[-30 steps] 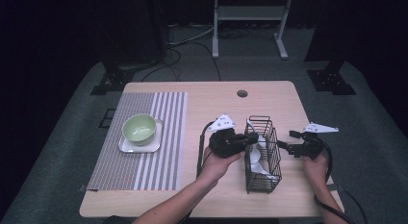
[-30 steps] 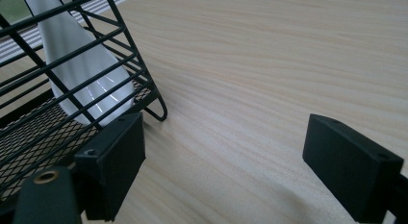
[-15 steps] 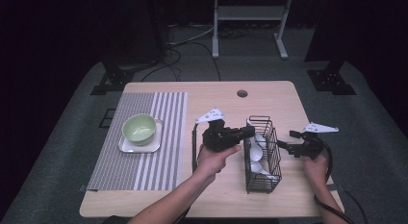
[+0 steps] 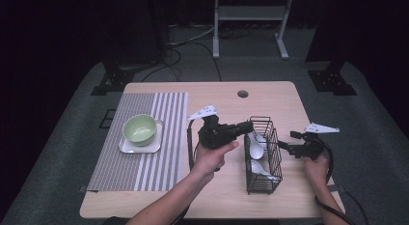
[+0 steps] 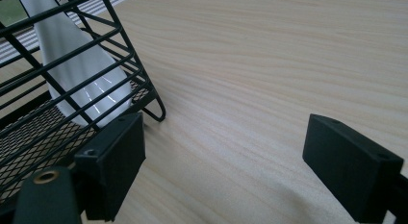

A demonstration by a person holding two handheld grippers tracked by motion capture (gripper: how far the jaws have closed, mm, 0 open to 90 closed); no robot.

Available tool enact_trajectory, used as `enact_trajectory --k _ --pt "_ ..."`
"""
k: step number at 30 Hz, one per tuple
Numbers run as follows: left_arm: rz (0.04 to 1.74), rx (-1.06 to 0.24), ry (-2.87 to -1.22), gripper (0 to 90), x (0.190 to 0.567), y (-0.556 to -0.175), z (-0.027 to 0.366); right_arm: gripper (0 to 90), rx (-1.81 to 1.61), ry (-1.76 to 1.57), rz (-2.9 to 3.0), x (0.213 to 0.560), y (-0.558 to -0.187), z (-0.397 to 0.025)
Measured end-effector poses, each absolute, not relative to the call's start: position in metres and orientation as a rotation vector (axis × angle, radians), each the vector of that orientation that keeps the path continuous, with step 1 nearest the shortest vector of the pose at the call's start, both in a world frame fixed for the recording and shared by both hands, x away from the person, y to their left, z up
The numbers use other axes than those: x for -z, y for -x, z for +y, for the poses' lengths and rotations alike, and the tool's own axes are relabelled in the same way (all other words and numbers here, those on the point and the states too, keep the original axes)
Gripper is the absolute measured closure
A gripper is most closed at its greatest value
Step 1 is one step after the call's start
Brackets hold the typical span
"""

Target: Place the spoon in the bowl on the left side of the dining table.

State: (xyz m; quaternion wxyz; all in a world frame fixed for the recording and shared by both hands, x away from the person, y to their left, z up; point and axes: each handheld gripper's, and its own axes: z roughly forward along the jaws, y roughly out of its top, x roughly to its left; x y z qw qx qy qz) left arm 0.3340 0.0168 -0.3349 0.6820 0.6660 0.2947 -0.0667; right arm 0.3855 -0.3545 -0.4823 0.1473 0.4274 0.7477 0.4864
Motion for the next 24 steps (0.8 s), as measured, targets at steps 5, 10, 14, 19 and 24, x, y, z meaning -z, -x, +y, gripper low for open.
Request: enact_trajectory --k 5,10,14,19,24 --pt "0.660 0.147 -1.474 85.7 0.330 -0.334 0.022 13.7 -1.400 -1.230 2.151 0.482 -0.386 -0.355" --pt "0.670 0.137 -1.451 85.7 0.326 -0.336 0.029 13.7 -1.404 -1.234 2.147 0.482 -0.386 -0.355" --pt "0.677 0.136 -1.443 85.7 0.325 -0.336 0.032 13.7 -1.403 -1.235 2.147 0.482 -0.386 -0.355" --pt "0.685 0.132 -1.431 85.8 0.324 -0.337 0.038 13.7 -1.402 -1.237 2.146 0.482 -0.386 -0.355" --pt "0.694 0.120 -1.426 85.8 0.323 -0.338 0.045 13.7 -1.402 -1.237 2.146 0.483 -0.386 -0.355"
